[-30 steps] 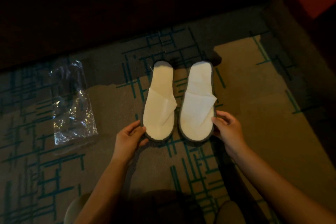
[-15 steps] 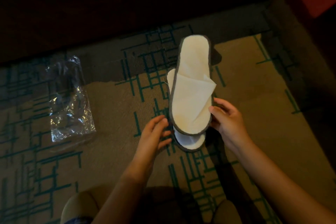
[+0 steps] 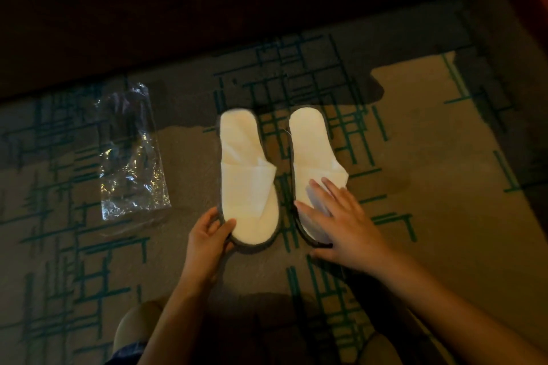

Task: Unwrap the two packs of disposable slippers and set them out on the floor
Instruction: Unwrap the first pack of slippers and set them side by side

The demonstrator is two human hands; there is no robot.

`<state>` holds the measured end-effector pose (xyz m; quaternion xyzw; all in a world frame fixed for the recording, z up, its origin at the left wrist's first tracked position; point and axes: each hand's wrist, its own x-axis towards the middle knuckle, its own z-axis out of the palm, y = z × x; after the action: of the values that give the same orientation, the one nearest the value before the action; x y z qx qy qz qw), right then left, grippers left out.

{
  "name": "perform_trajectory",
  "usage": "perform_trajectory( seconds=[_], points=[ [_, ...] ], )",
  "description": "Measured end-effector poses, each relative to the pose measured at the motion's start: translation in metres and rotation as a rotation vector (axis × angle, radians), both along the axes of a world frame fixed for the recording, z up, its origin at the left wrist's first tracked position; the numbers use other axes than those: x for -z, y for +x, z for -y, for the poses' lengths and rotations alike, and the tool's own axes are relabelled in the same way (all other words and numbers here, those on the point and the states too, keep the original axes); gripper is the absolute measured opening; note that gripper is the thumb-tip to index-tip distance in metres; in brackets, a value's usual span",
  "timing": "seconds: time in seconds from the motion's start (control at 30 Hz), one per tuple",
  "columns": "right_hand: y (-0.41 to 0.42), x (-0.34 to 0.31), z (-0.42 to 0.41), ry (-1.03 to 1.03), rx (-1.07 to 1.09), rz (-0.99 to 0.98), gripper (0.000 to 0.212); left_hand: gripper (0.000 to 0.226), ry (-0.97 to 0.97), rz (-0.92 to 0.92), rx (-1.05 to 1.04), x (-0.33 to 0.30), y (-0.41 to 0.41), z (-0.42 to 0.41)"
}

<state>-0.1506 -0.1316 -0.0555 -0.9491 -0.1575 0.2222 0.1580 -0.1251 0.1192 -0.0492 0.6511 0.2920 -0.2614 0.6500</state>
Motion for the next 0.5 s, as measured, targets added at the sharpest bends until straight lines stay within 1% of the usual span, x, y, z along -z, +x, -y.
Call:
perform_trajectory(
  seconds=[0.07, 0.13, 0.17, 0.2, 0.27, 0.3, 0.33, 0.37, 0.4, 0.43, 0.47, 0.5],
  points=[
    [-0.008, 0.009, -0.001, -0.035, 0.019, -0.049, 0.085, 0.043, 0.045, -0.056, 0.032, 0.01, -0.005, -0.001],
    [-0.01, 0.01, 0.003, -0.037, 0.056, -0.041, 0.082, 0.051, 0.077, -0.118, 0.06, 0.016, -0.008, 0.005],
    [-0.01, 0.009, 0.005, -0.036, 0.064, -0.035, 0.082, 0.055, 0.116, -0.136, 0.092, 0.016, -0.01, 0.01],
    [-0.009, 0.009, 0.007, -0.03, 0.072, -0.038, 0.083, 0.057, 0.204, -0.122, 0.152, 0.013, -0.011, 0.016],
    [-0.009, 0.008, 0.01, -0.028, 0.07, -0.056, 0.083, 0.067, 0.52, 0.013, 0.331, 0.004, -0.013, 0.025],
    [-0.009, 0.007, 0.011, -0.038, 0.06, -0.057, 0.083, 0.075, 0.688, 0.123, 0.428, -0.003, -0.016, 0.027],
    [-0.01, 0.007, 0.012, -0.05, 0.049, -0.046, 0.082, 0.083, 0.806, 0.25, 0.541, -0.007, -0.018, 0.028],
    [-0.011, 0.007, 0.013, -0.063, 0.043, -0.033, 0.081, 0.089, 0.857, 0.366, 0.683, -0.007, -0.022, 0.029],
    [-0.013, 0.007, 0.015, -0.075, 0.042, -0.028, 0.08, 0.093, 0.866, 0.463, 0.84, -0.002, -0.025, 0.029],
    [-0.016, 0.006, 0.016, -0.088, 0.044, -0.033, 0.08, 0.095, 0.853, 0.516, 0.98, 0.006, -0.028, 0.028],
    [-0.018, 0.006, 0.016, -0.1, 0.049, -0.038, 0.08, 0.094, 0.835, 0.52, 1.086, 0.015, -0.031, 0.027],
    [-0.019, 0.005, 0.017, -0.117, 0.05, -0.046, 0.08, 0.092, 0.826, 0.509, 1.148, 0.021, -0.033, 0.026]
  ],
)
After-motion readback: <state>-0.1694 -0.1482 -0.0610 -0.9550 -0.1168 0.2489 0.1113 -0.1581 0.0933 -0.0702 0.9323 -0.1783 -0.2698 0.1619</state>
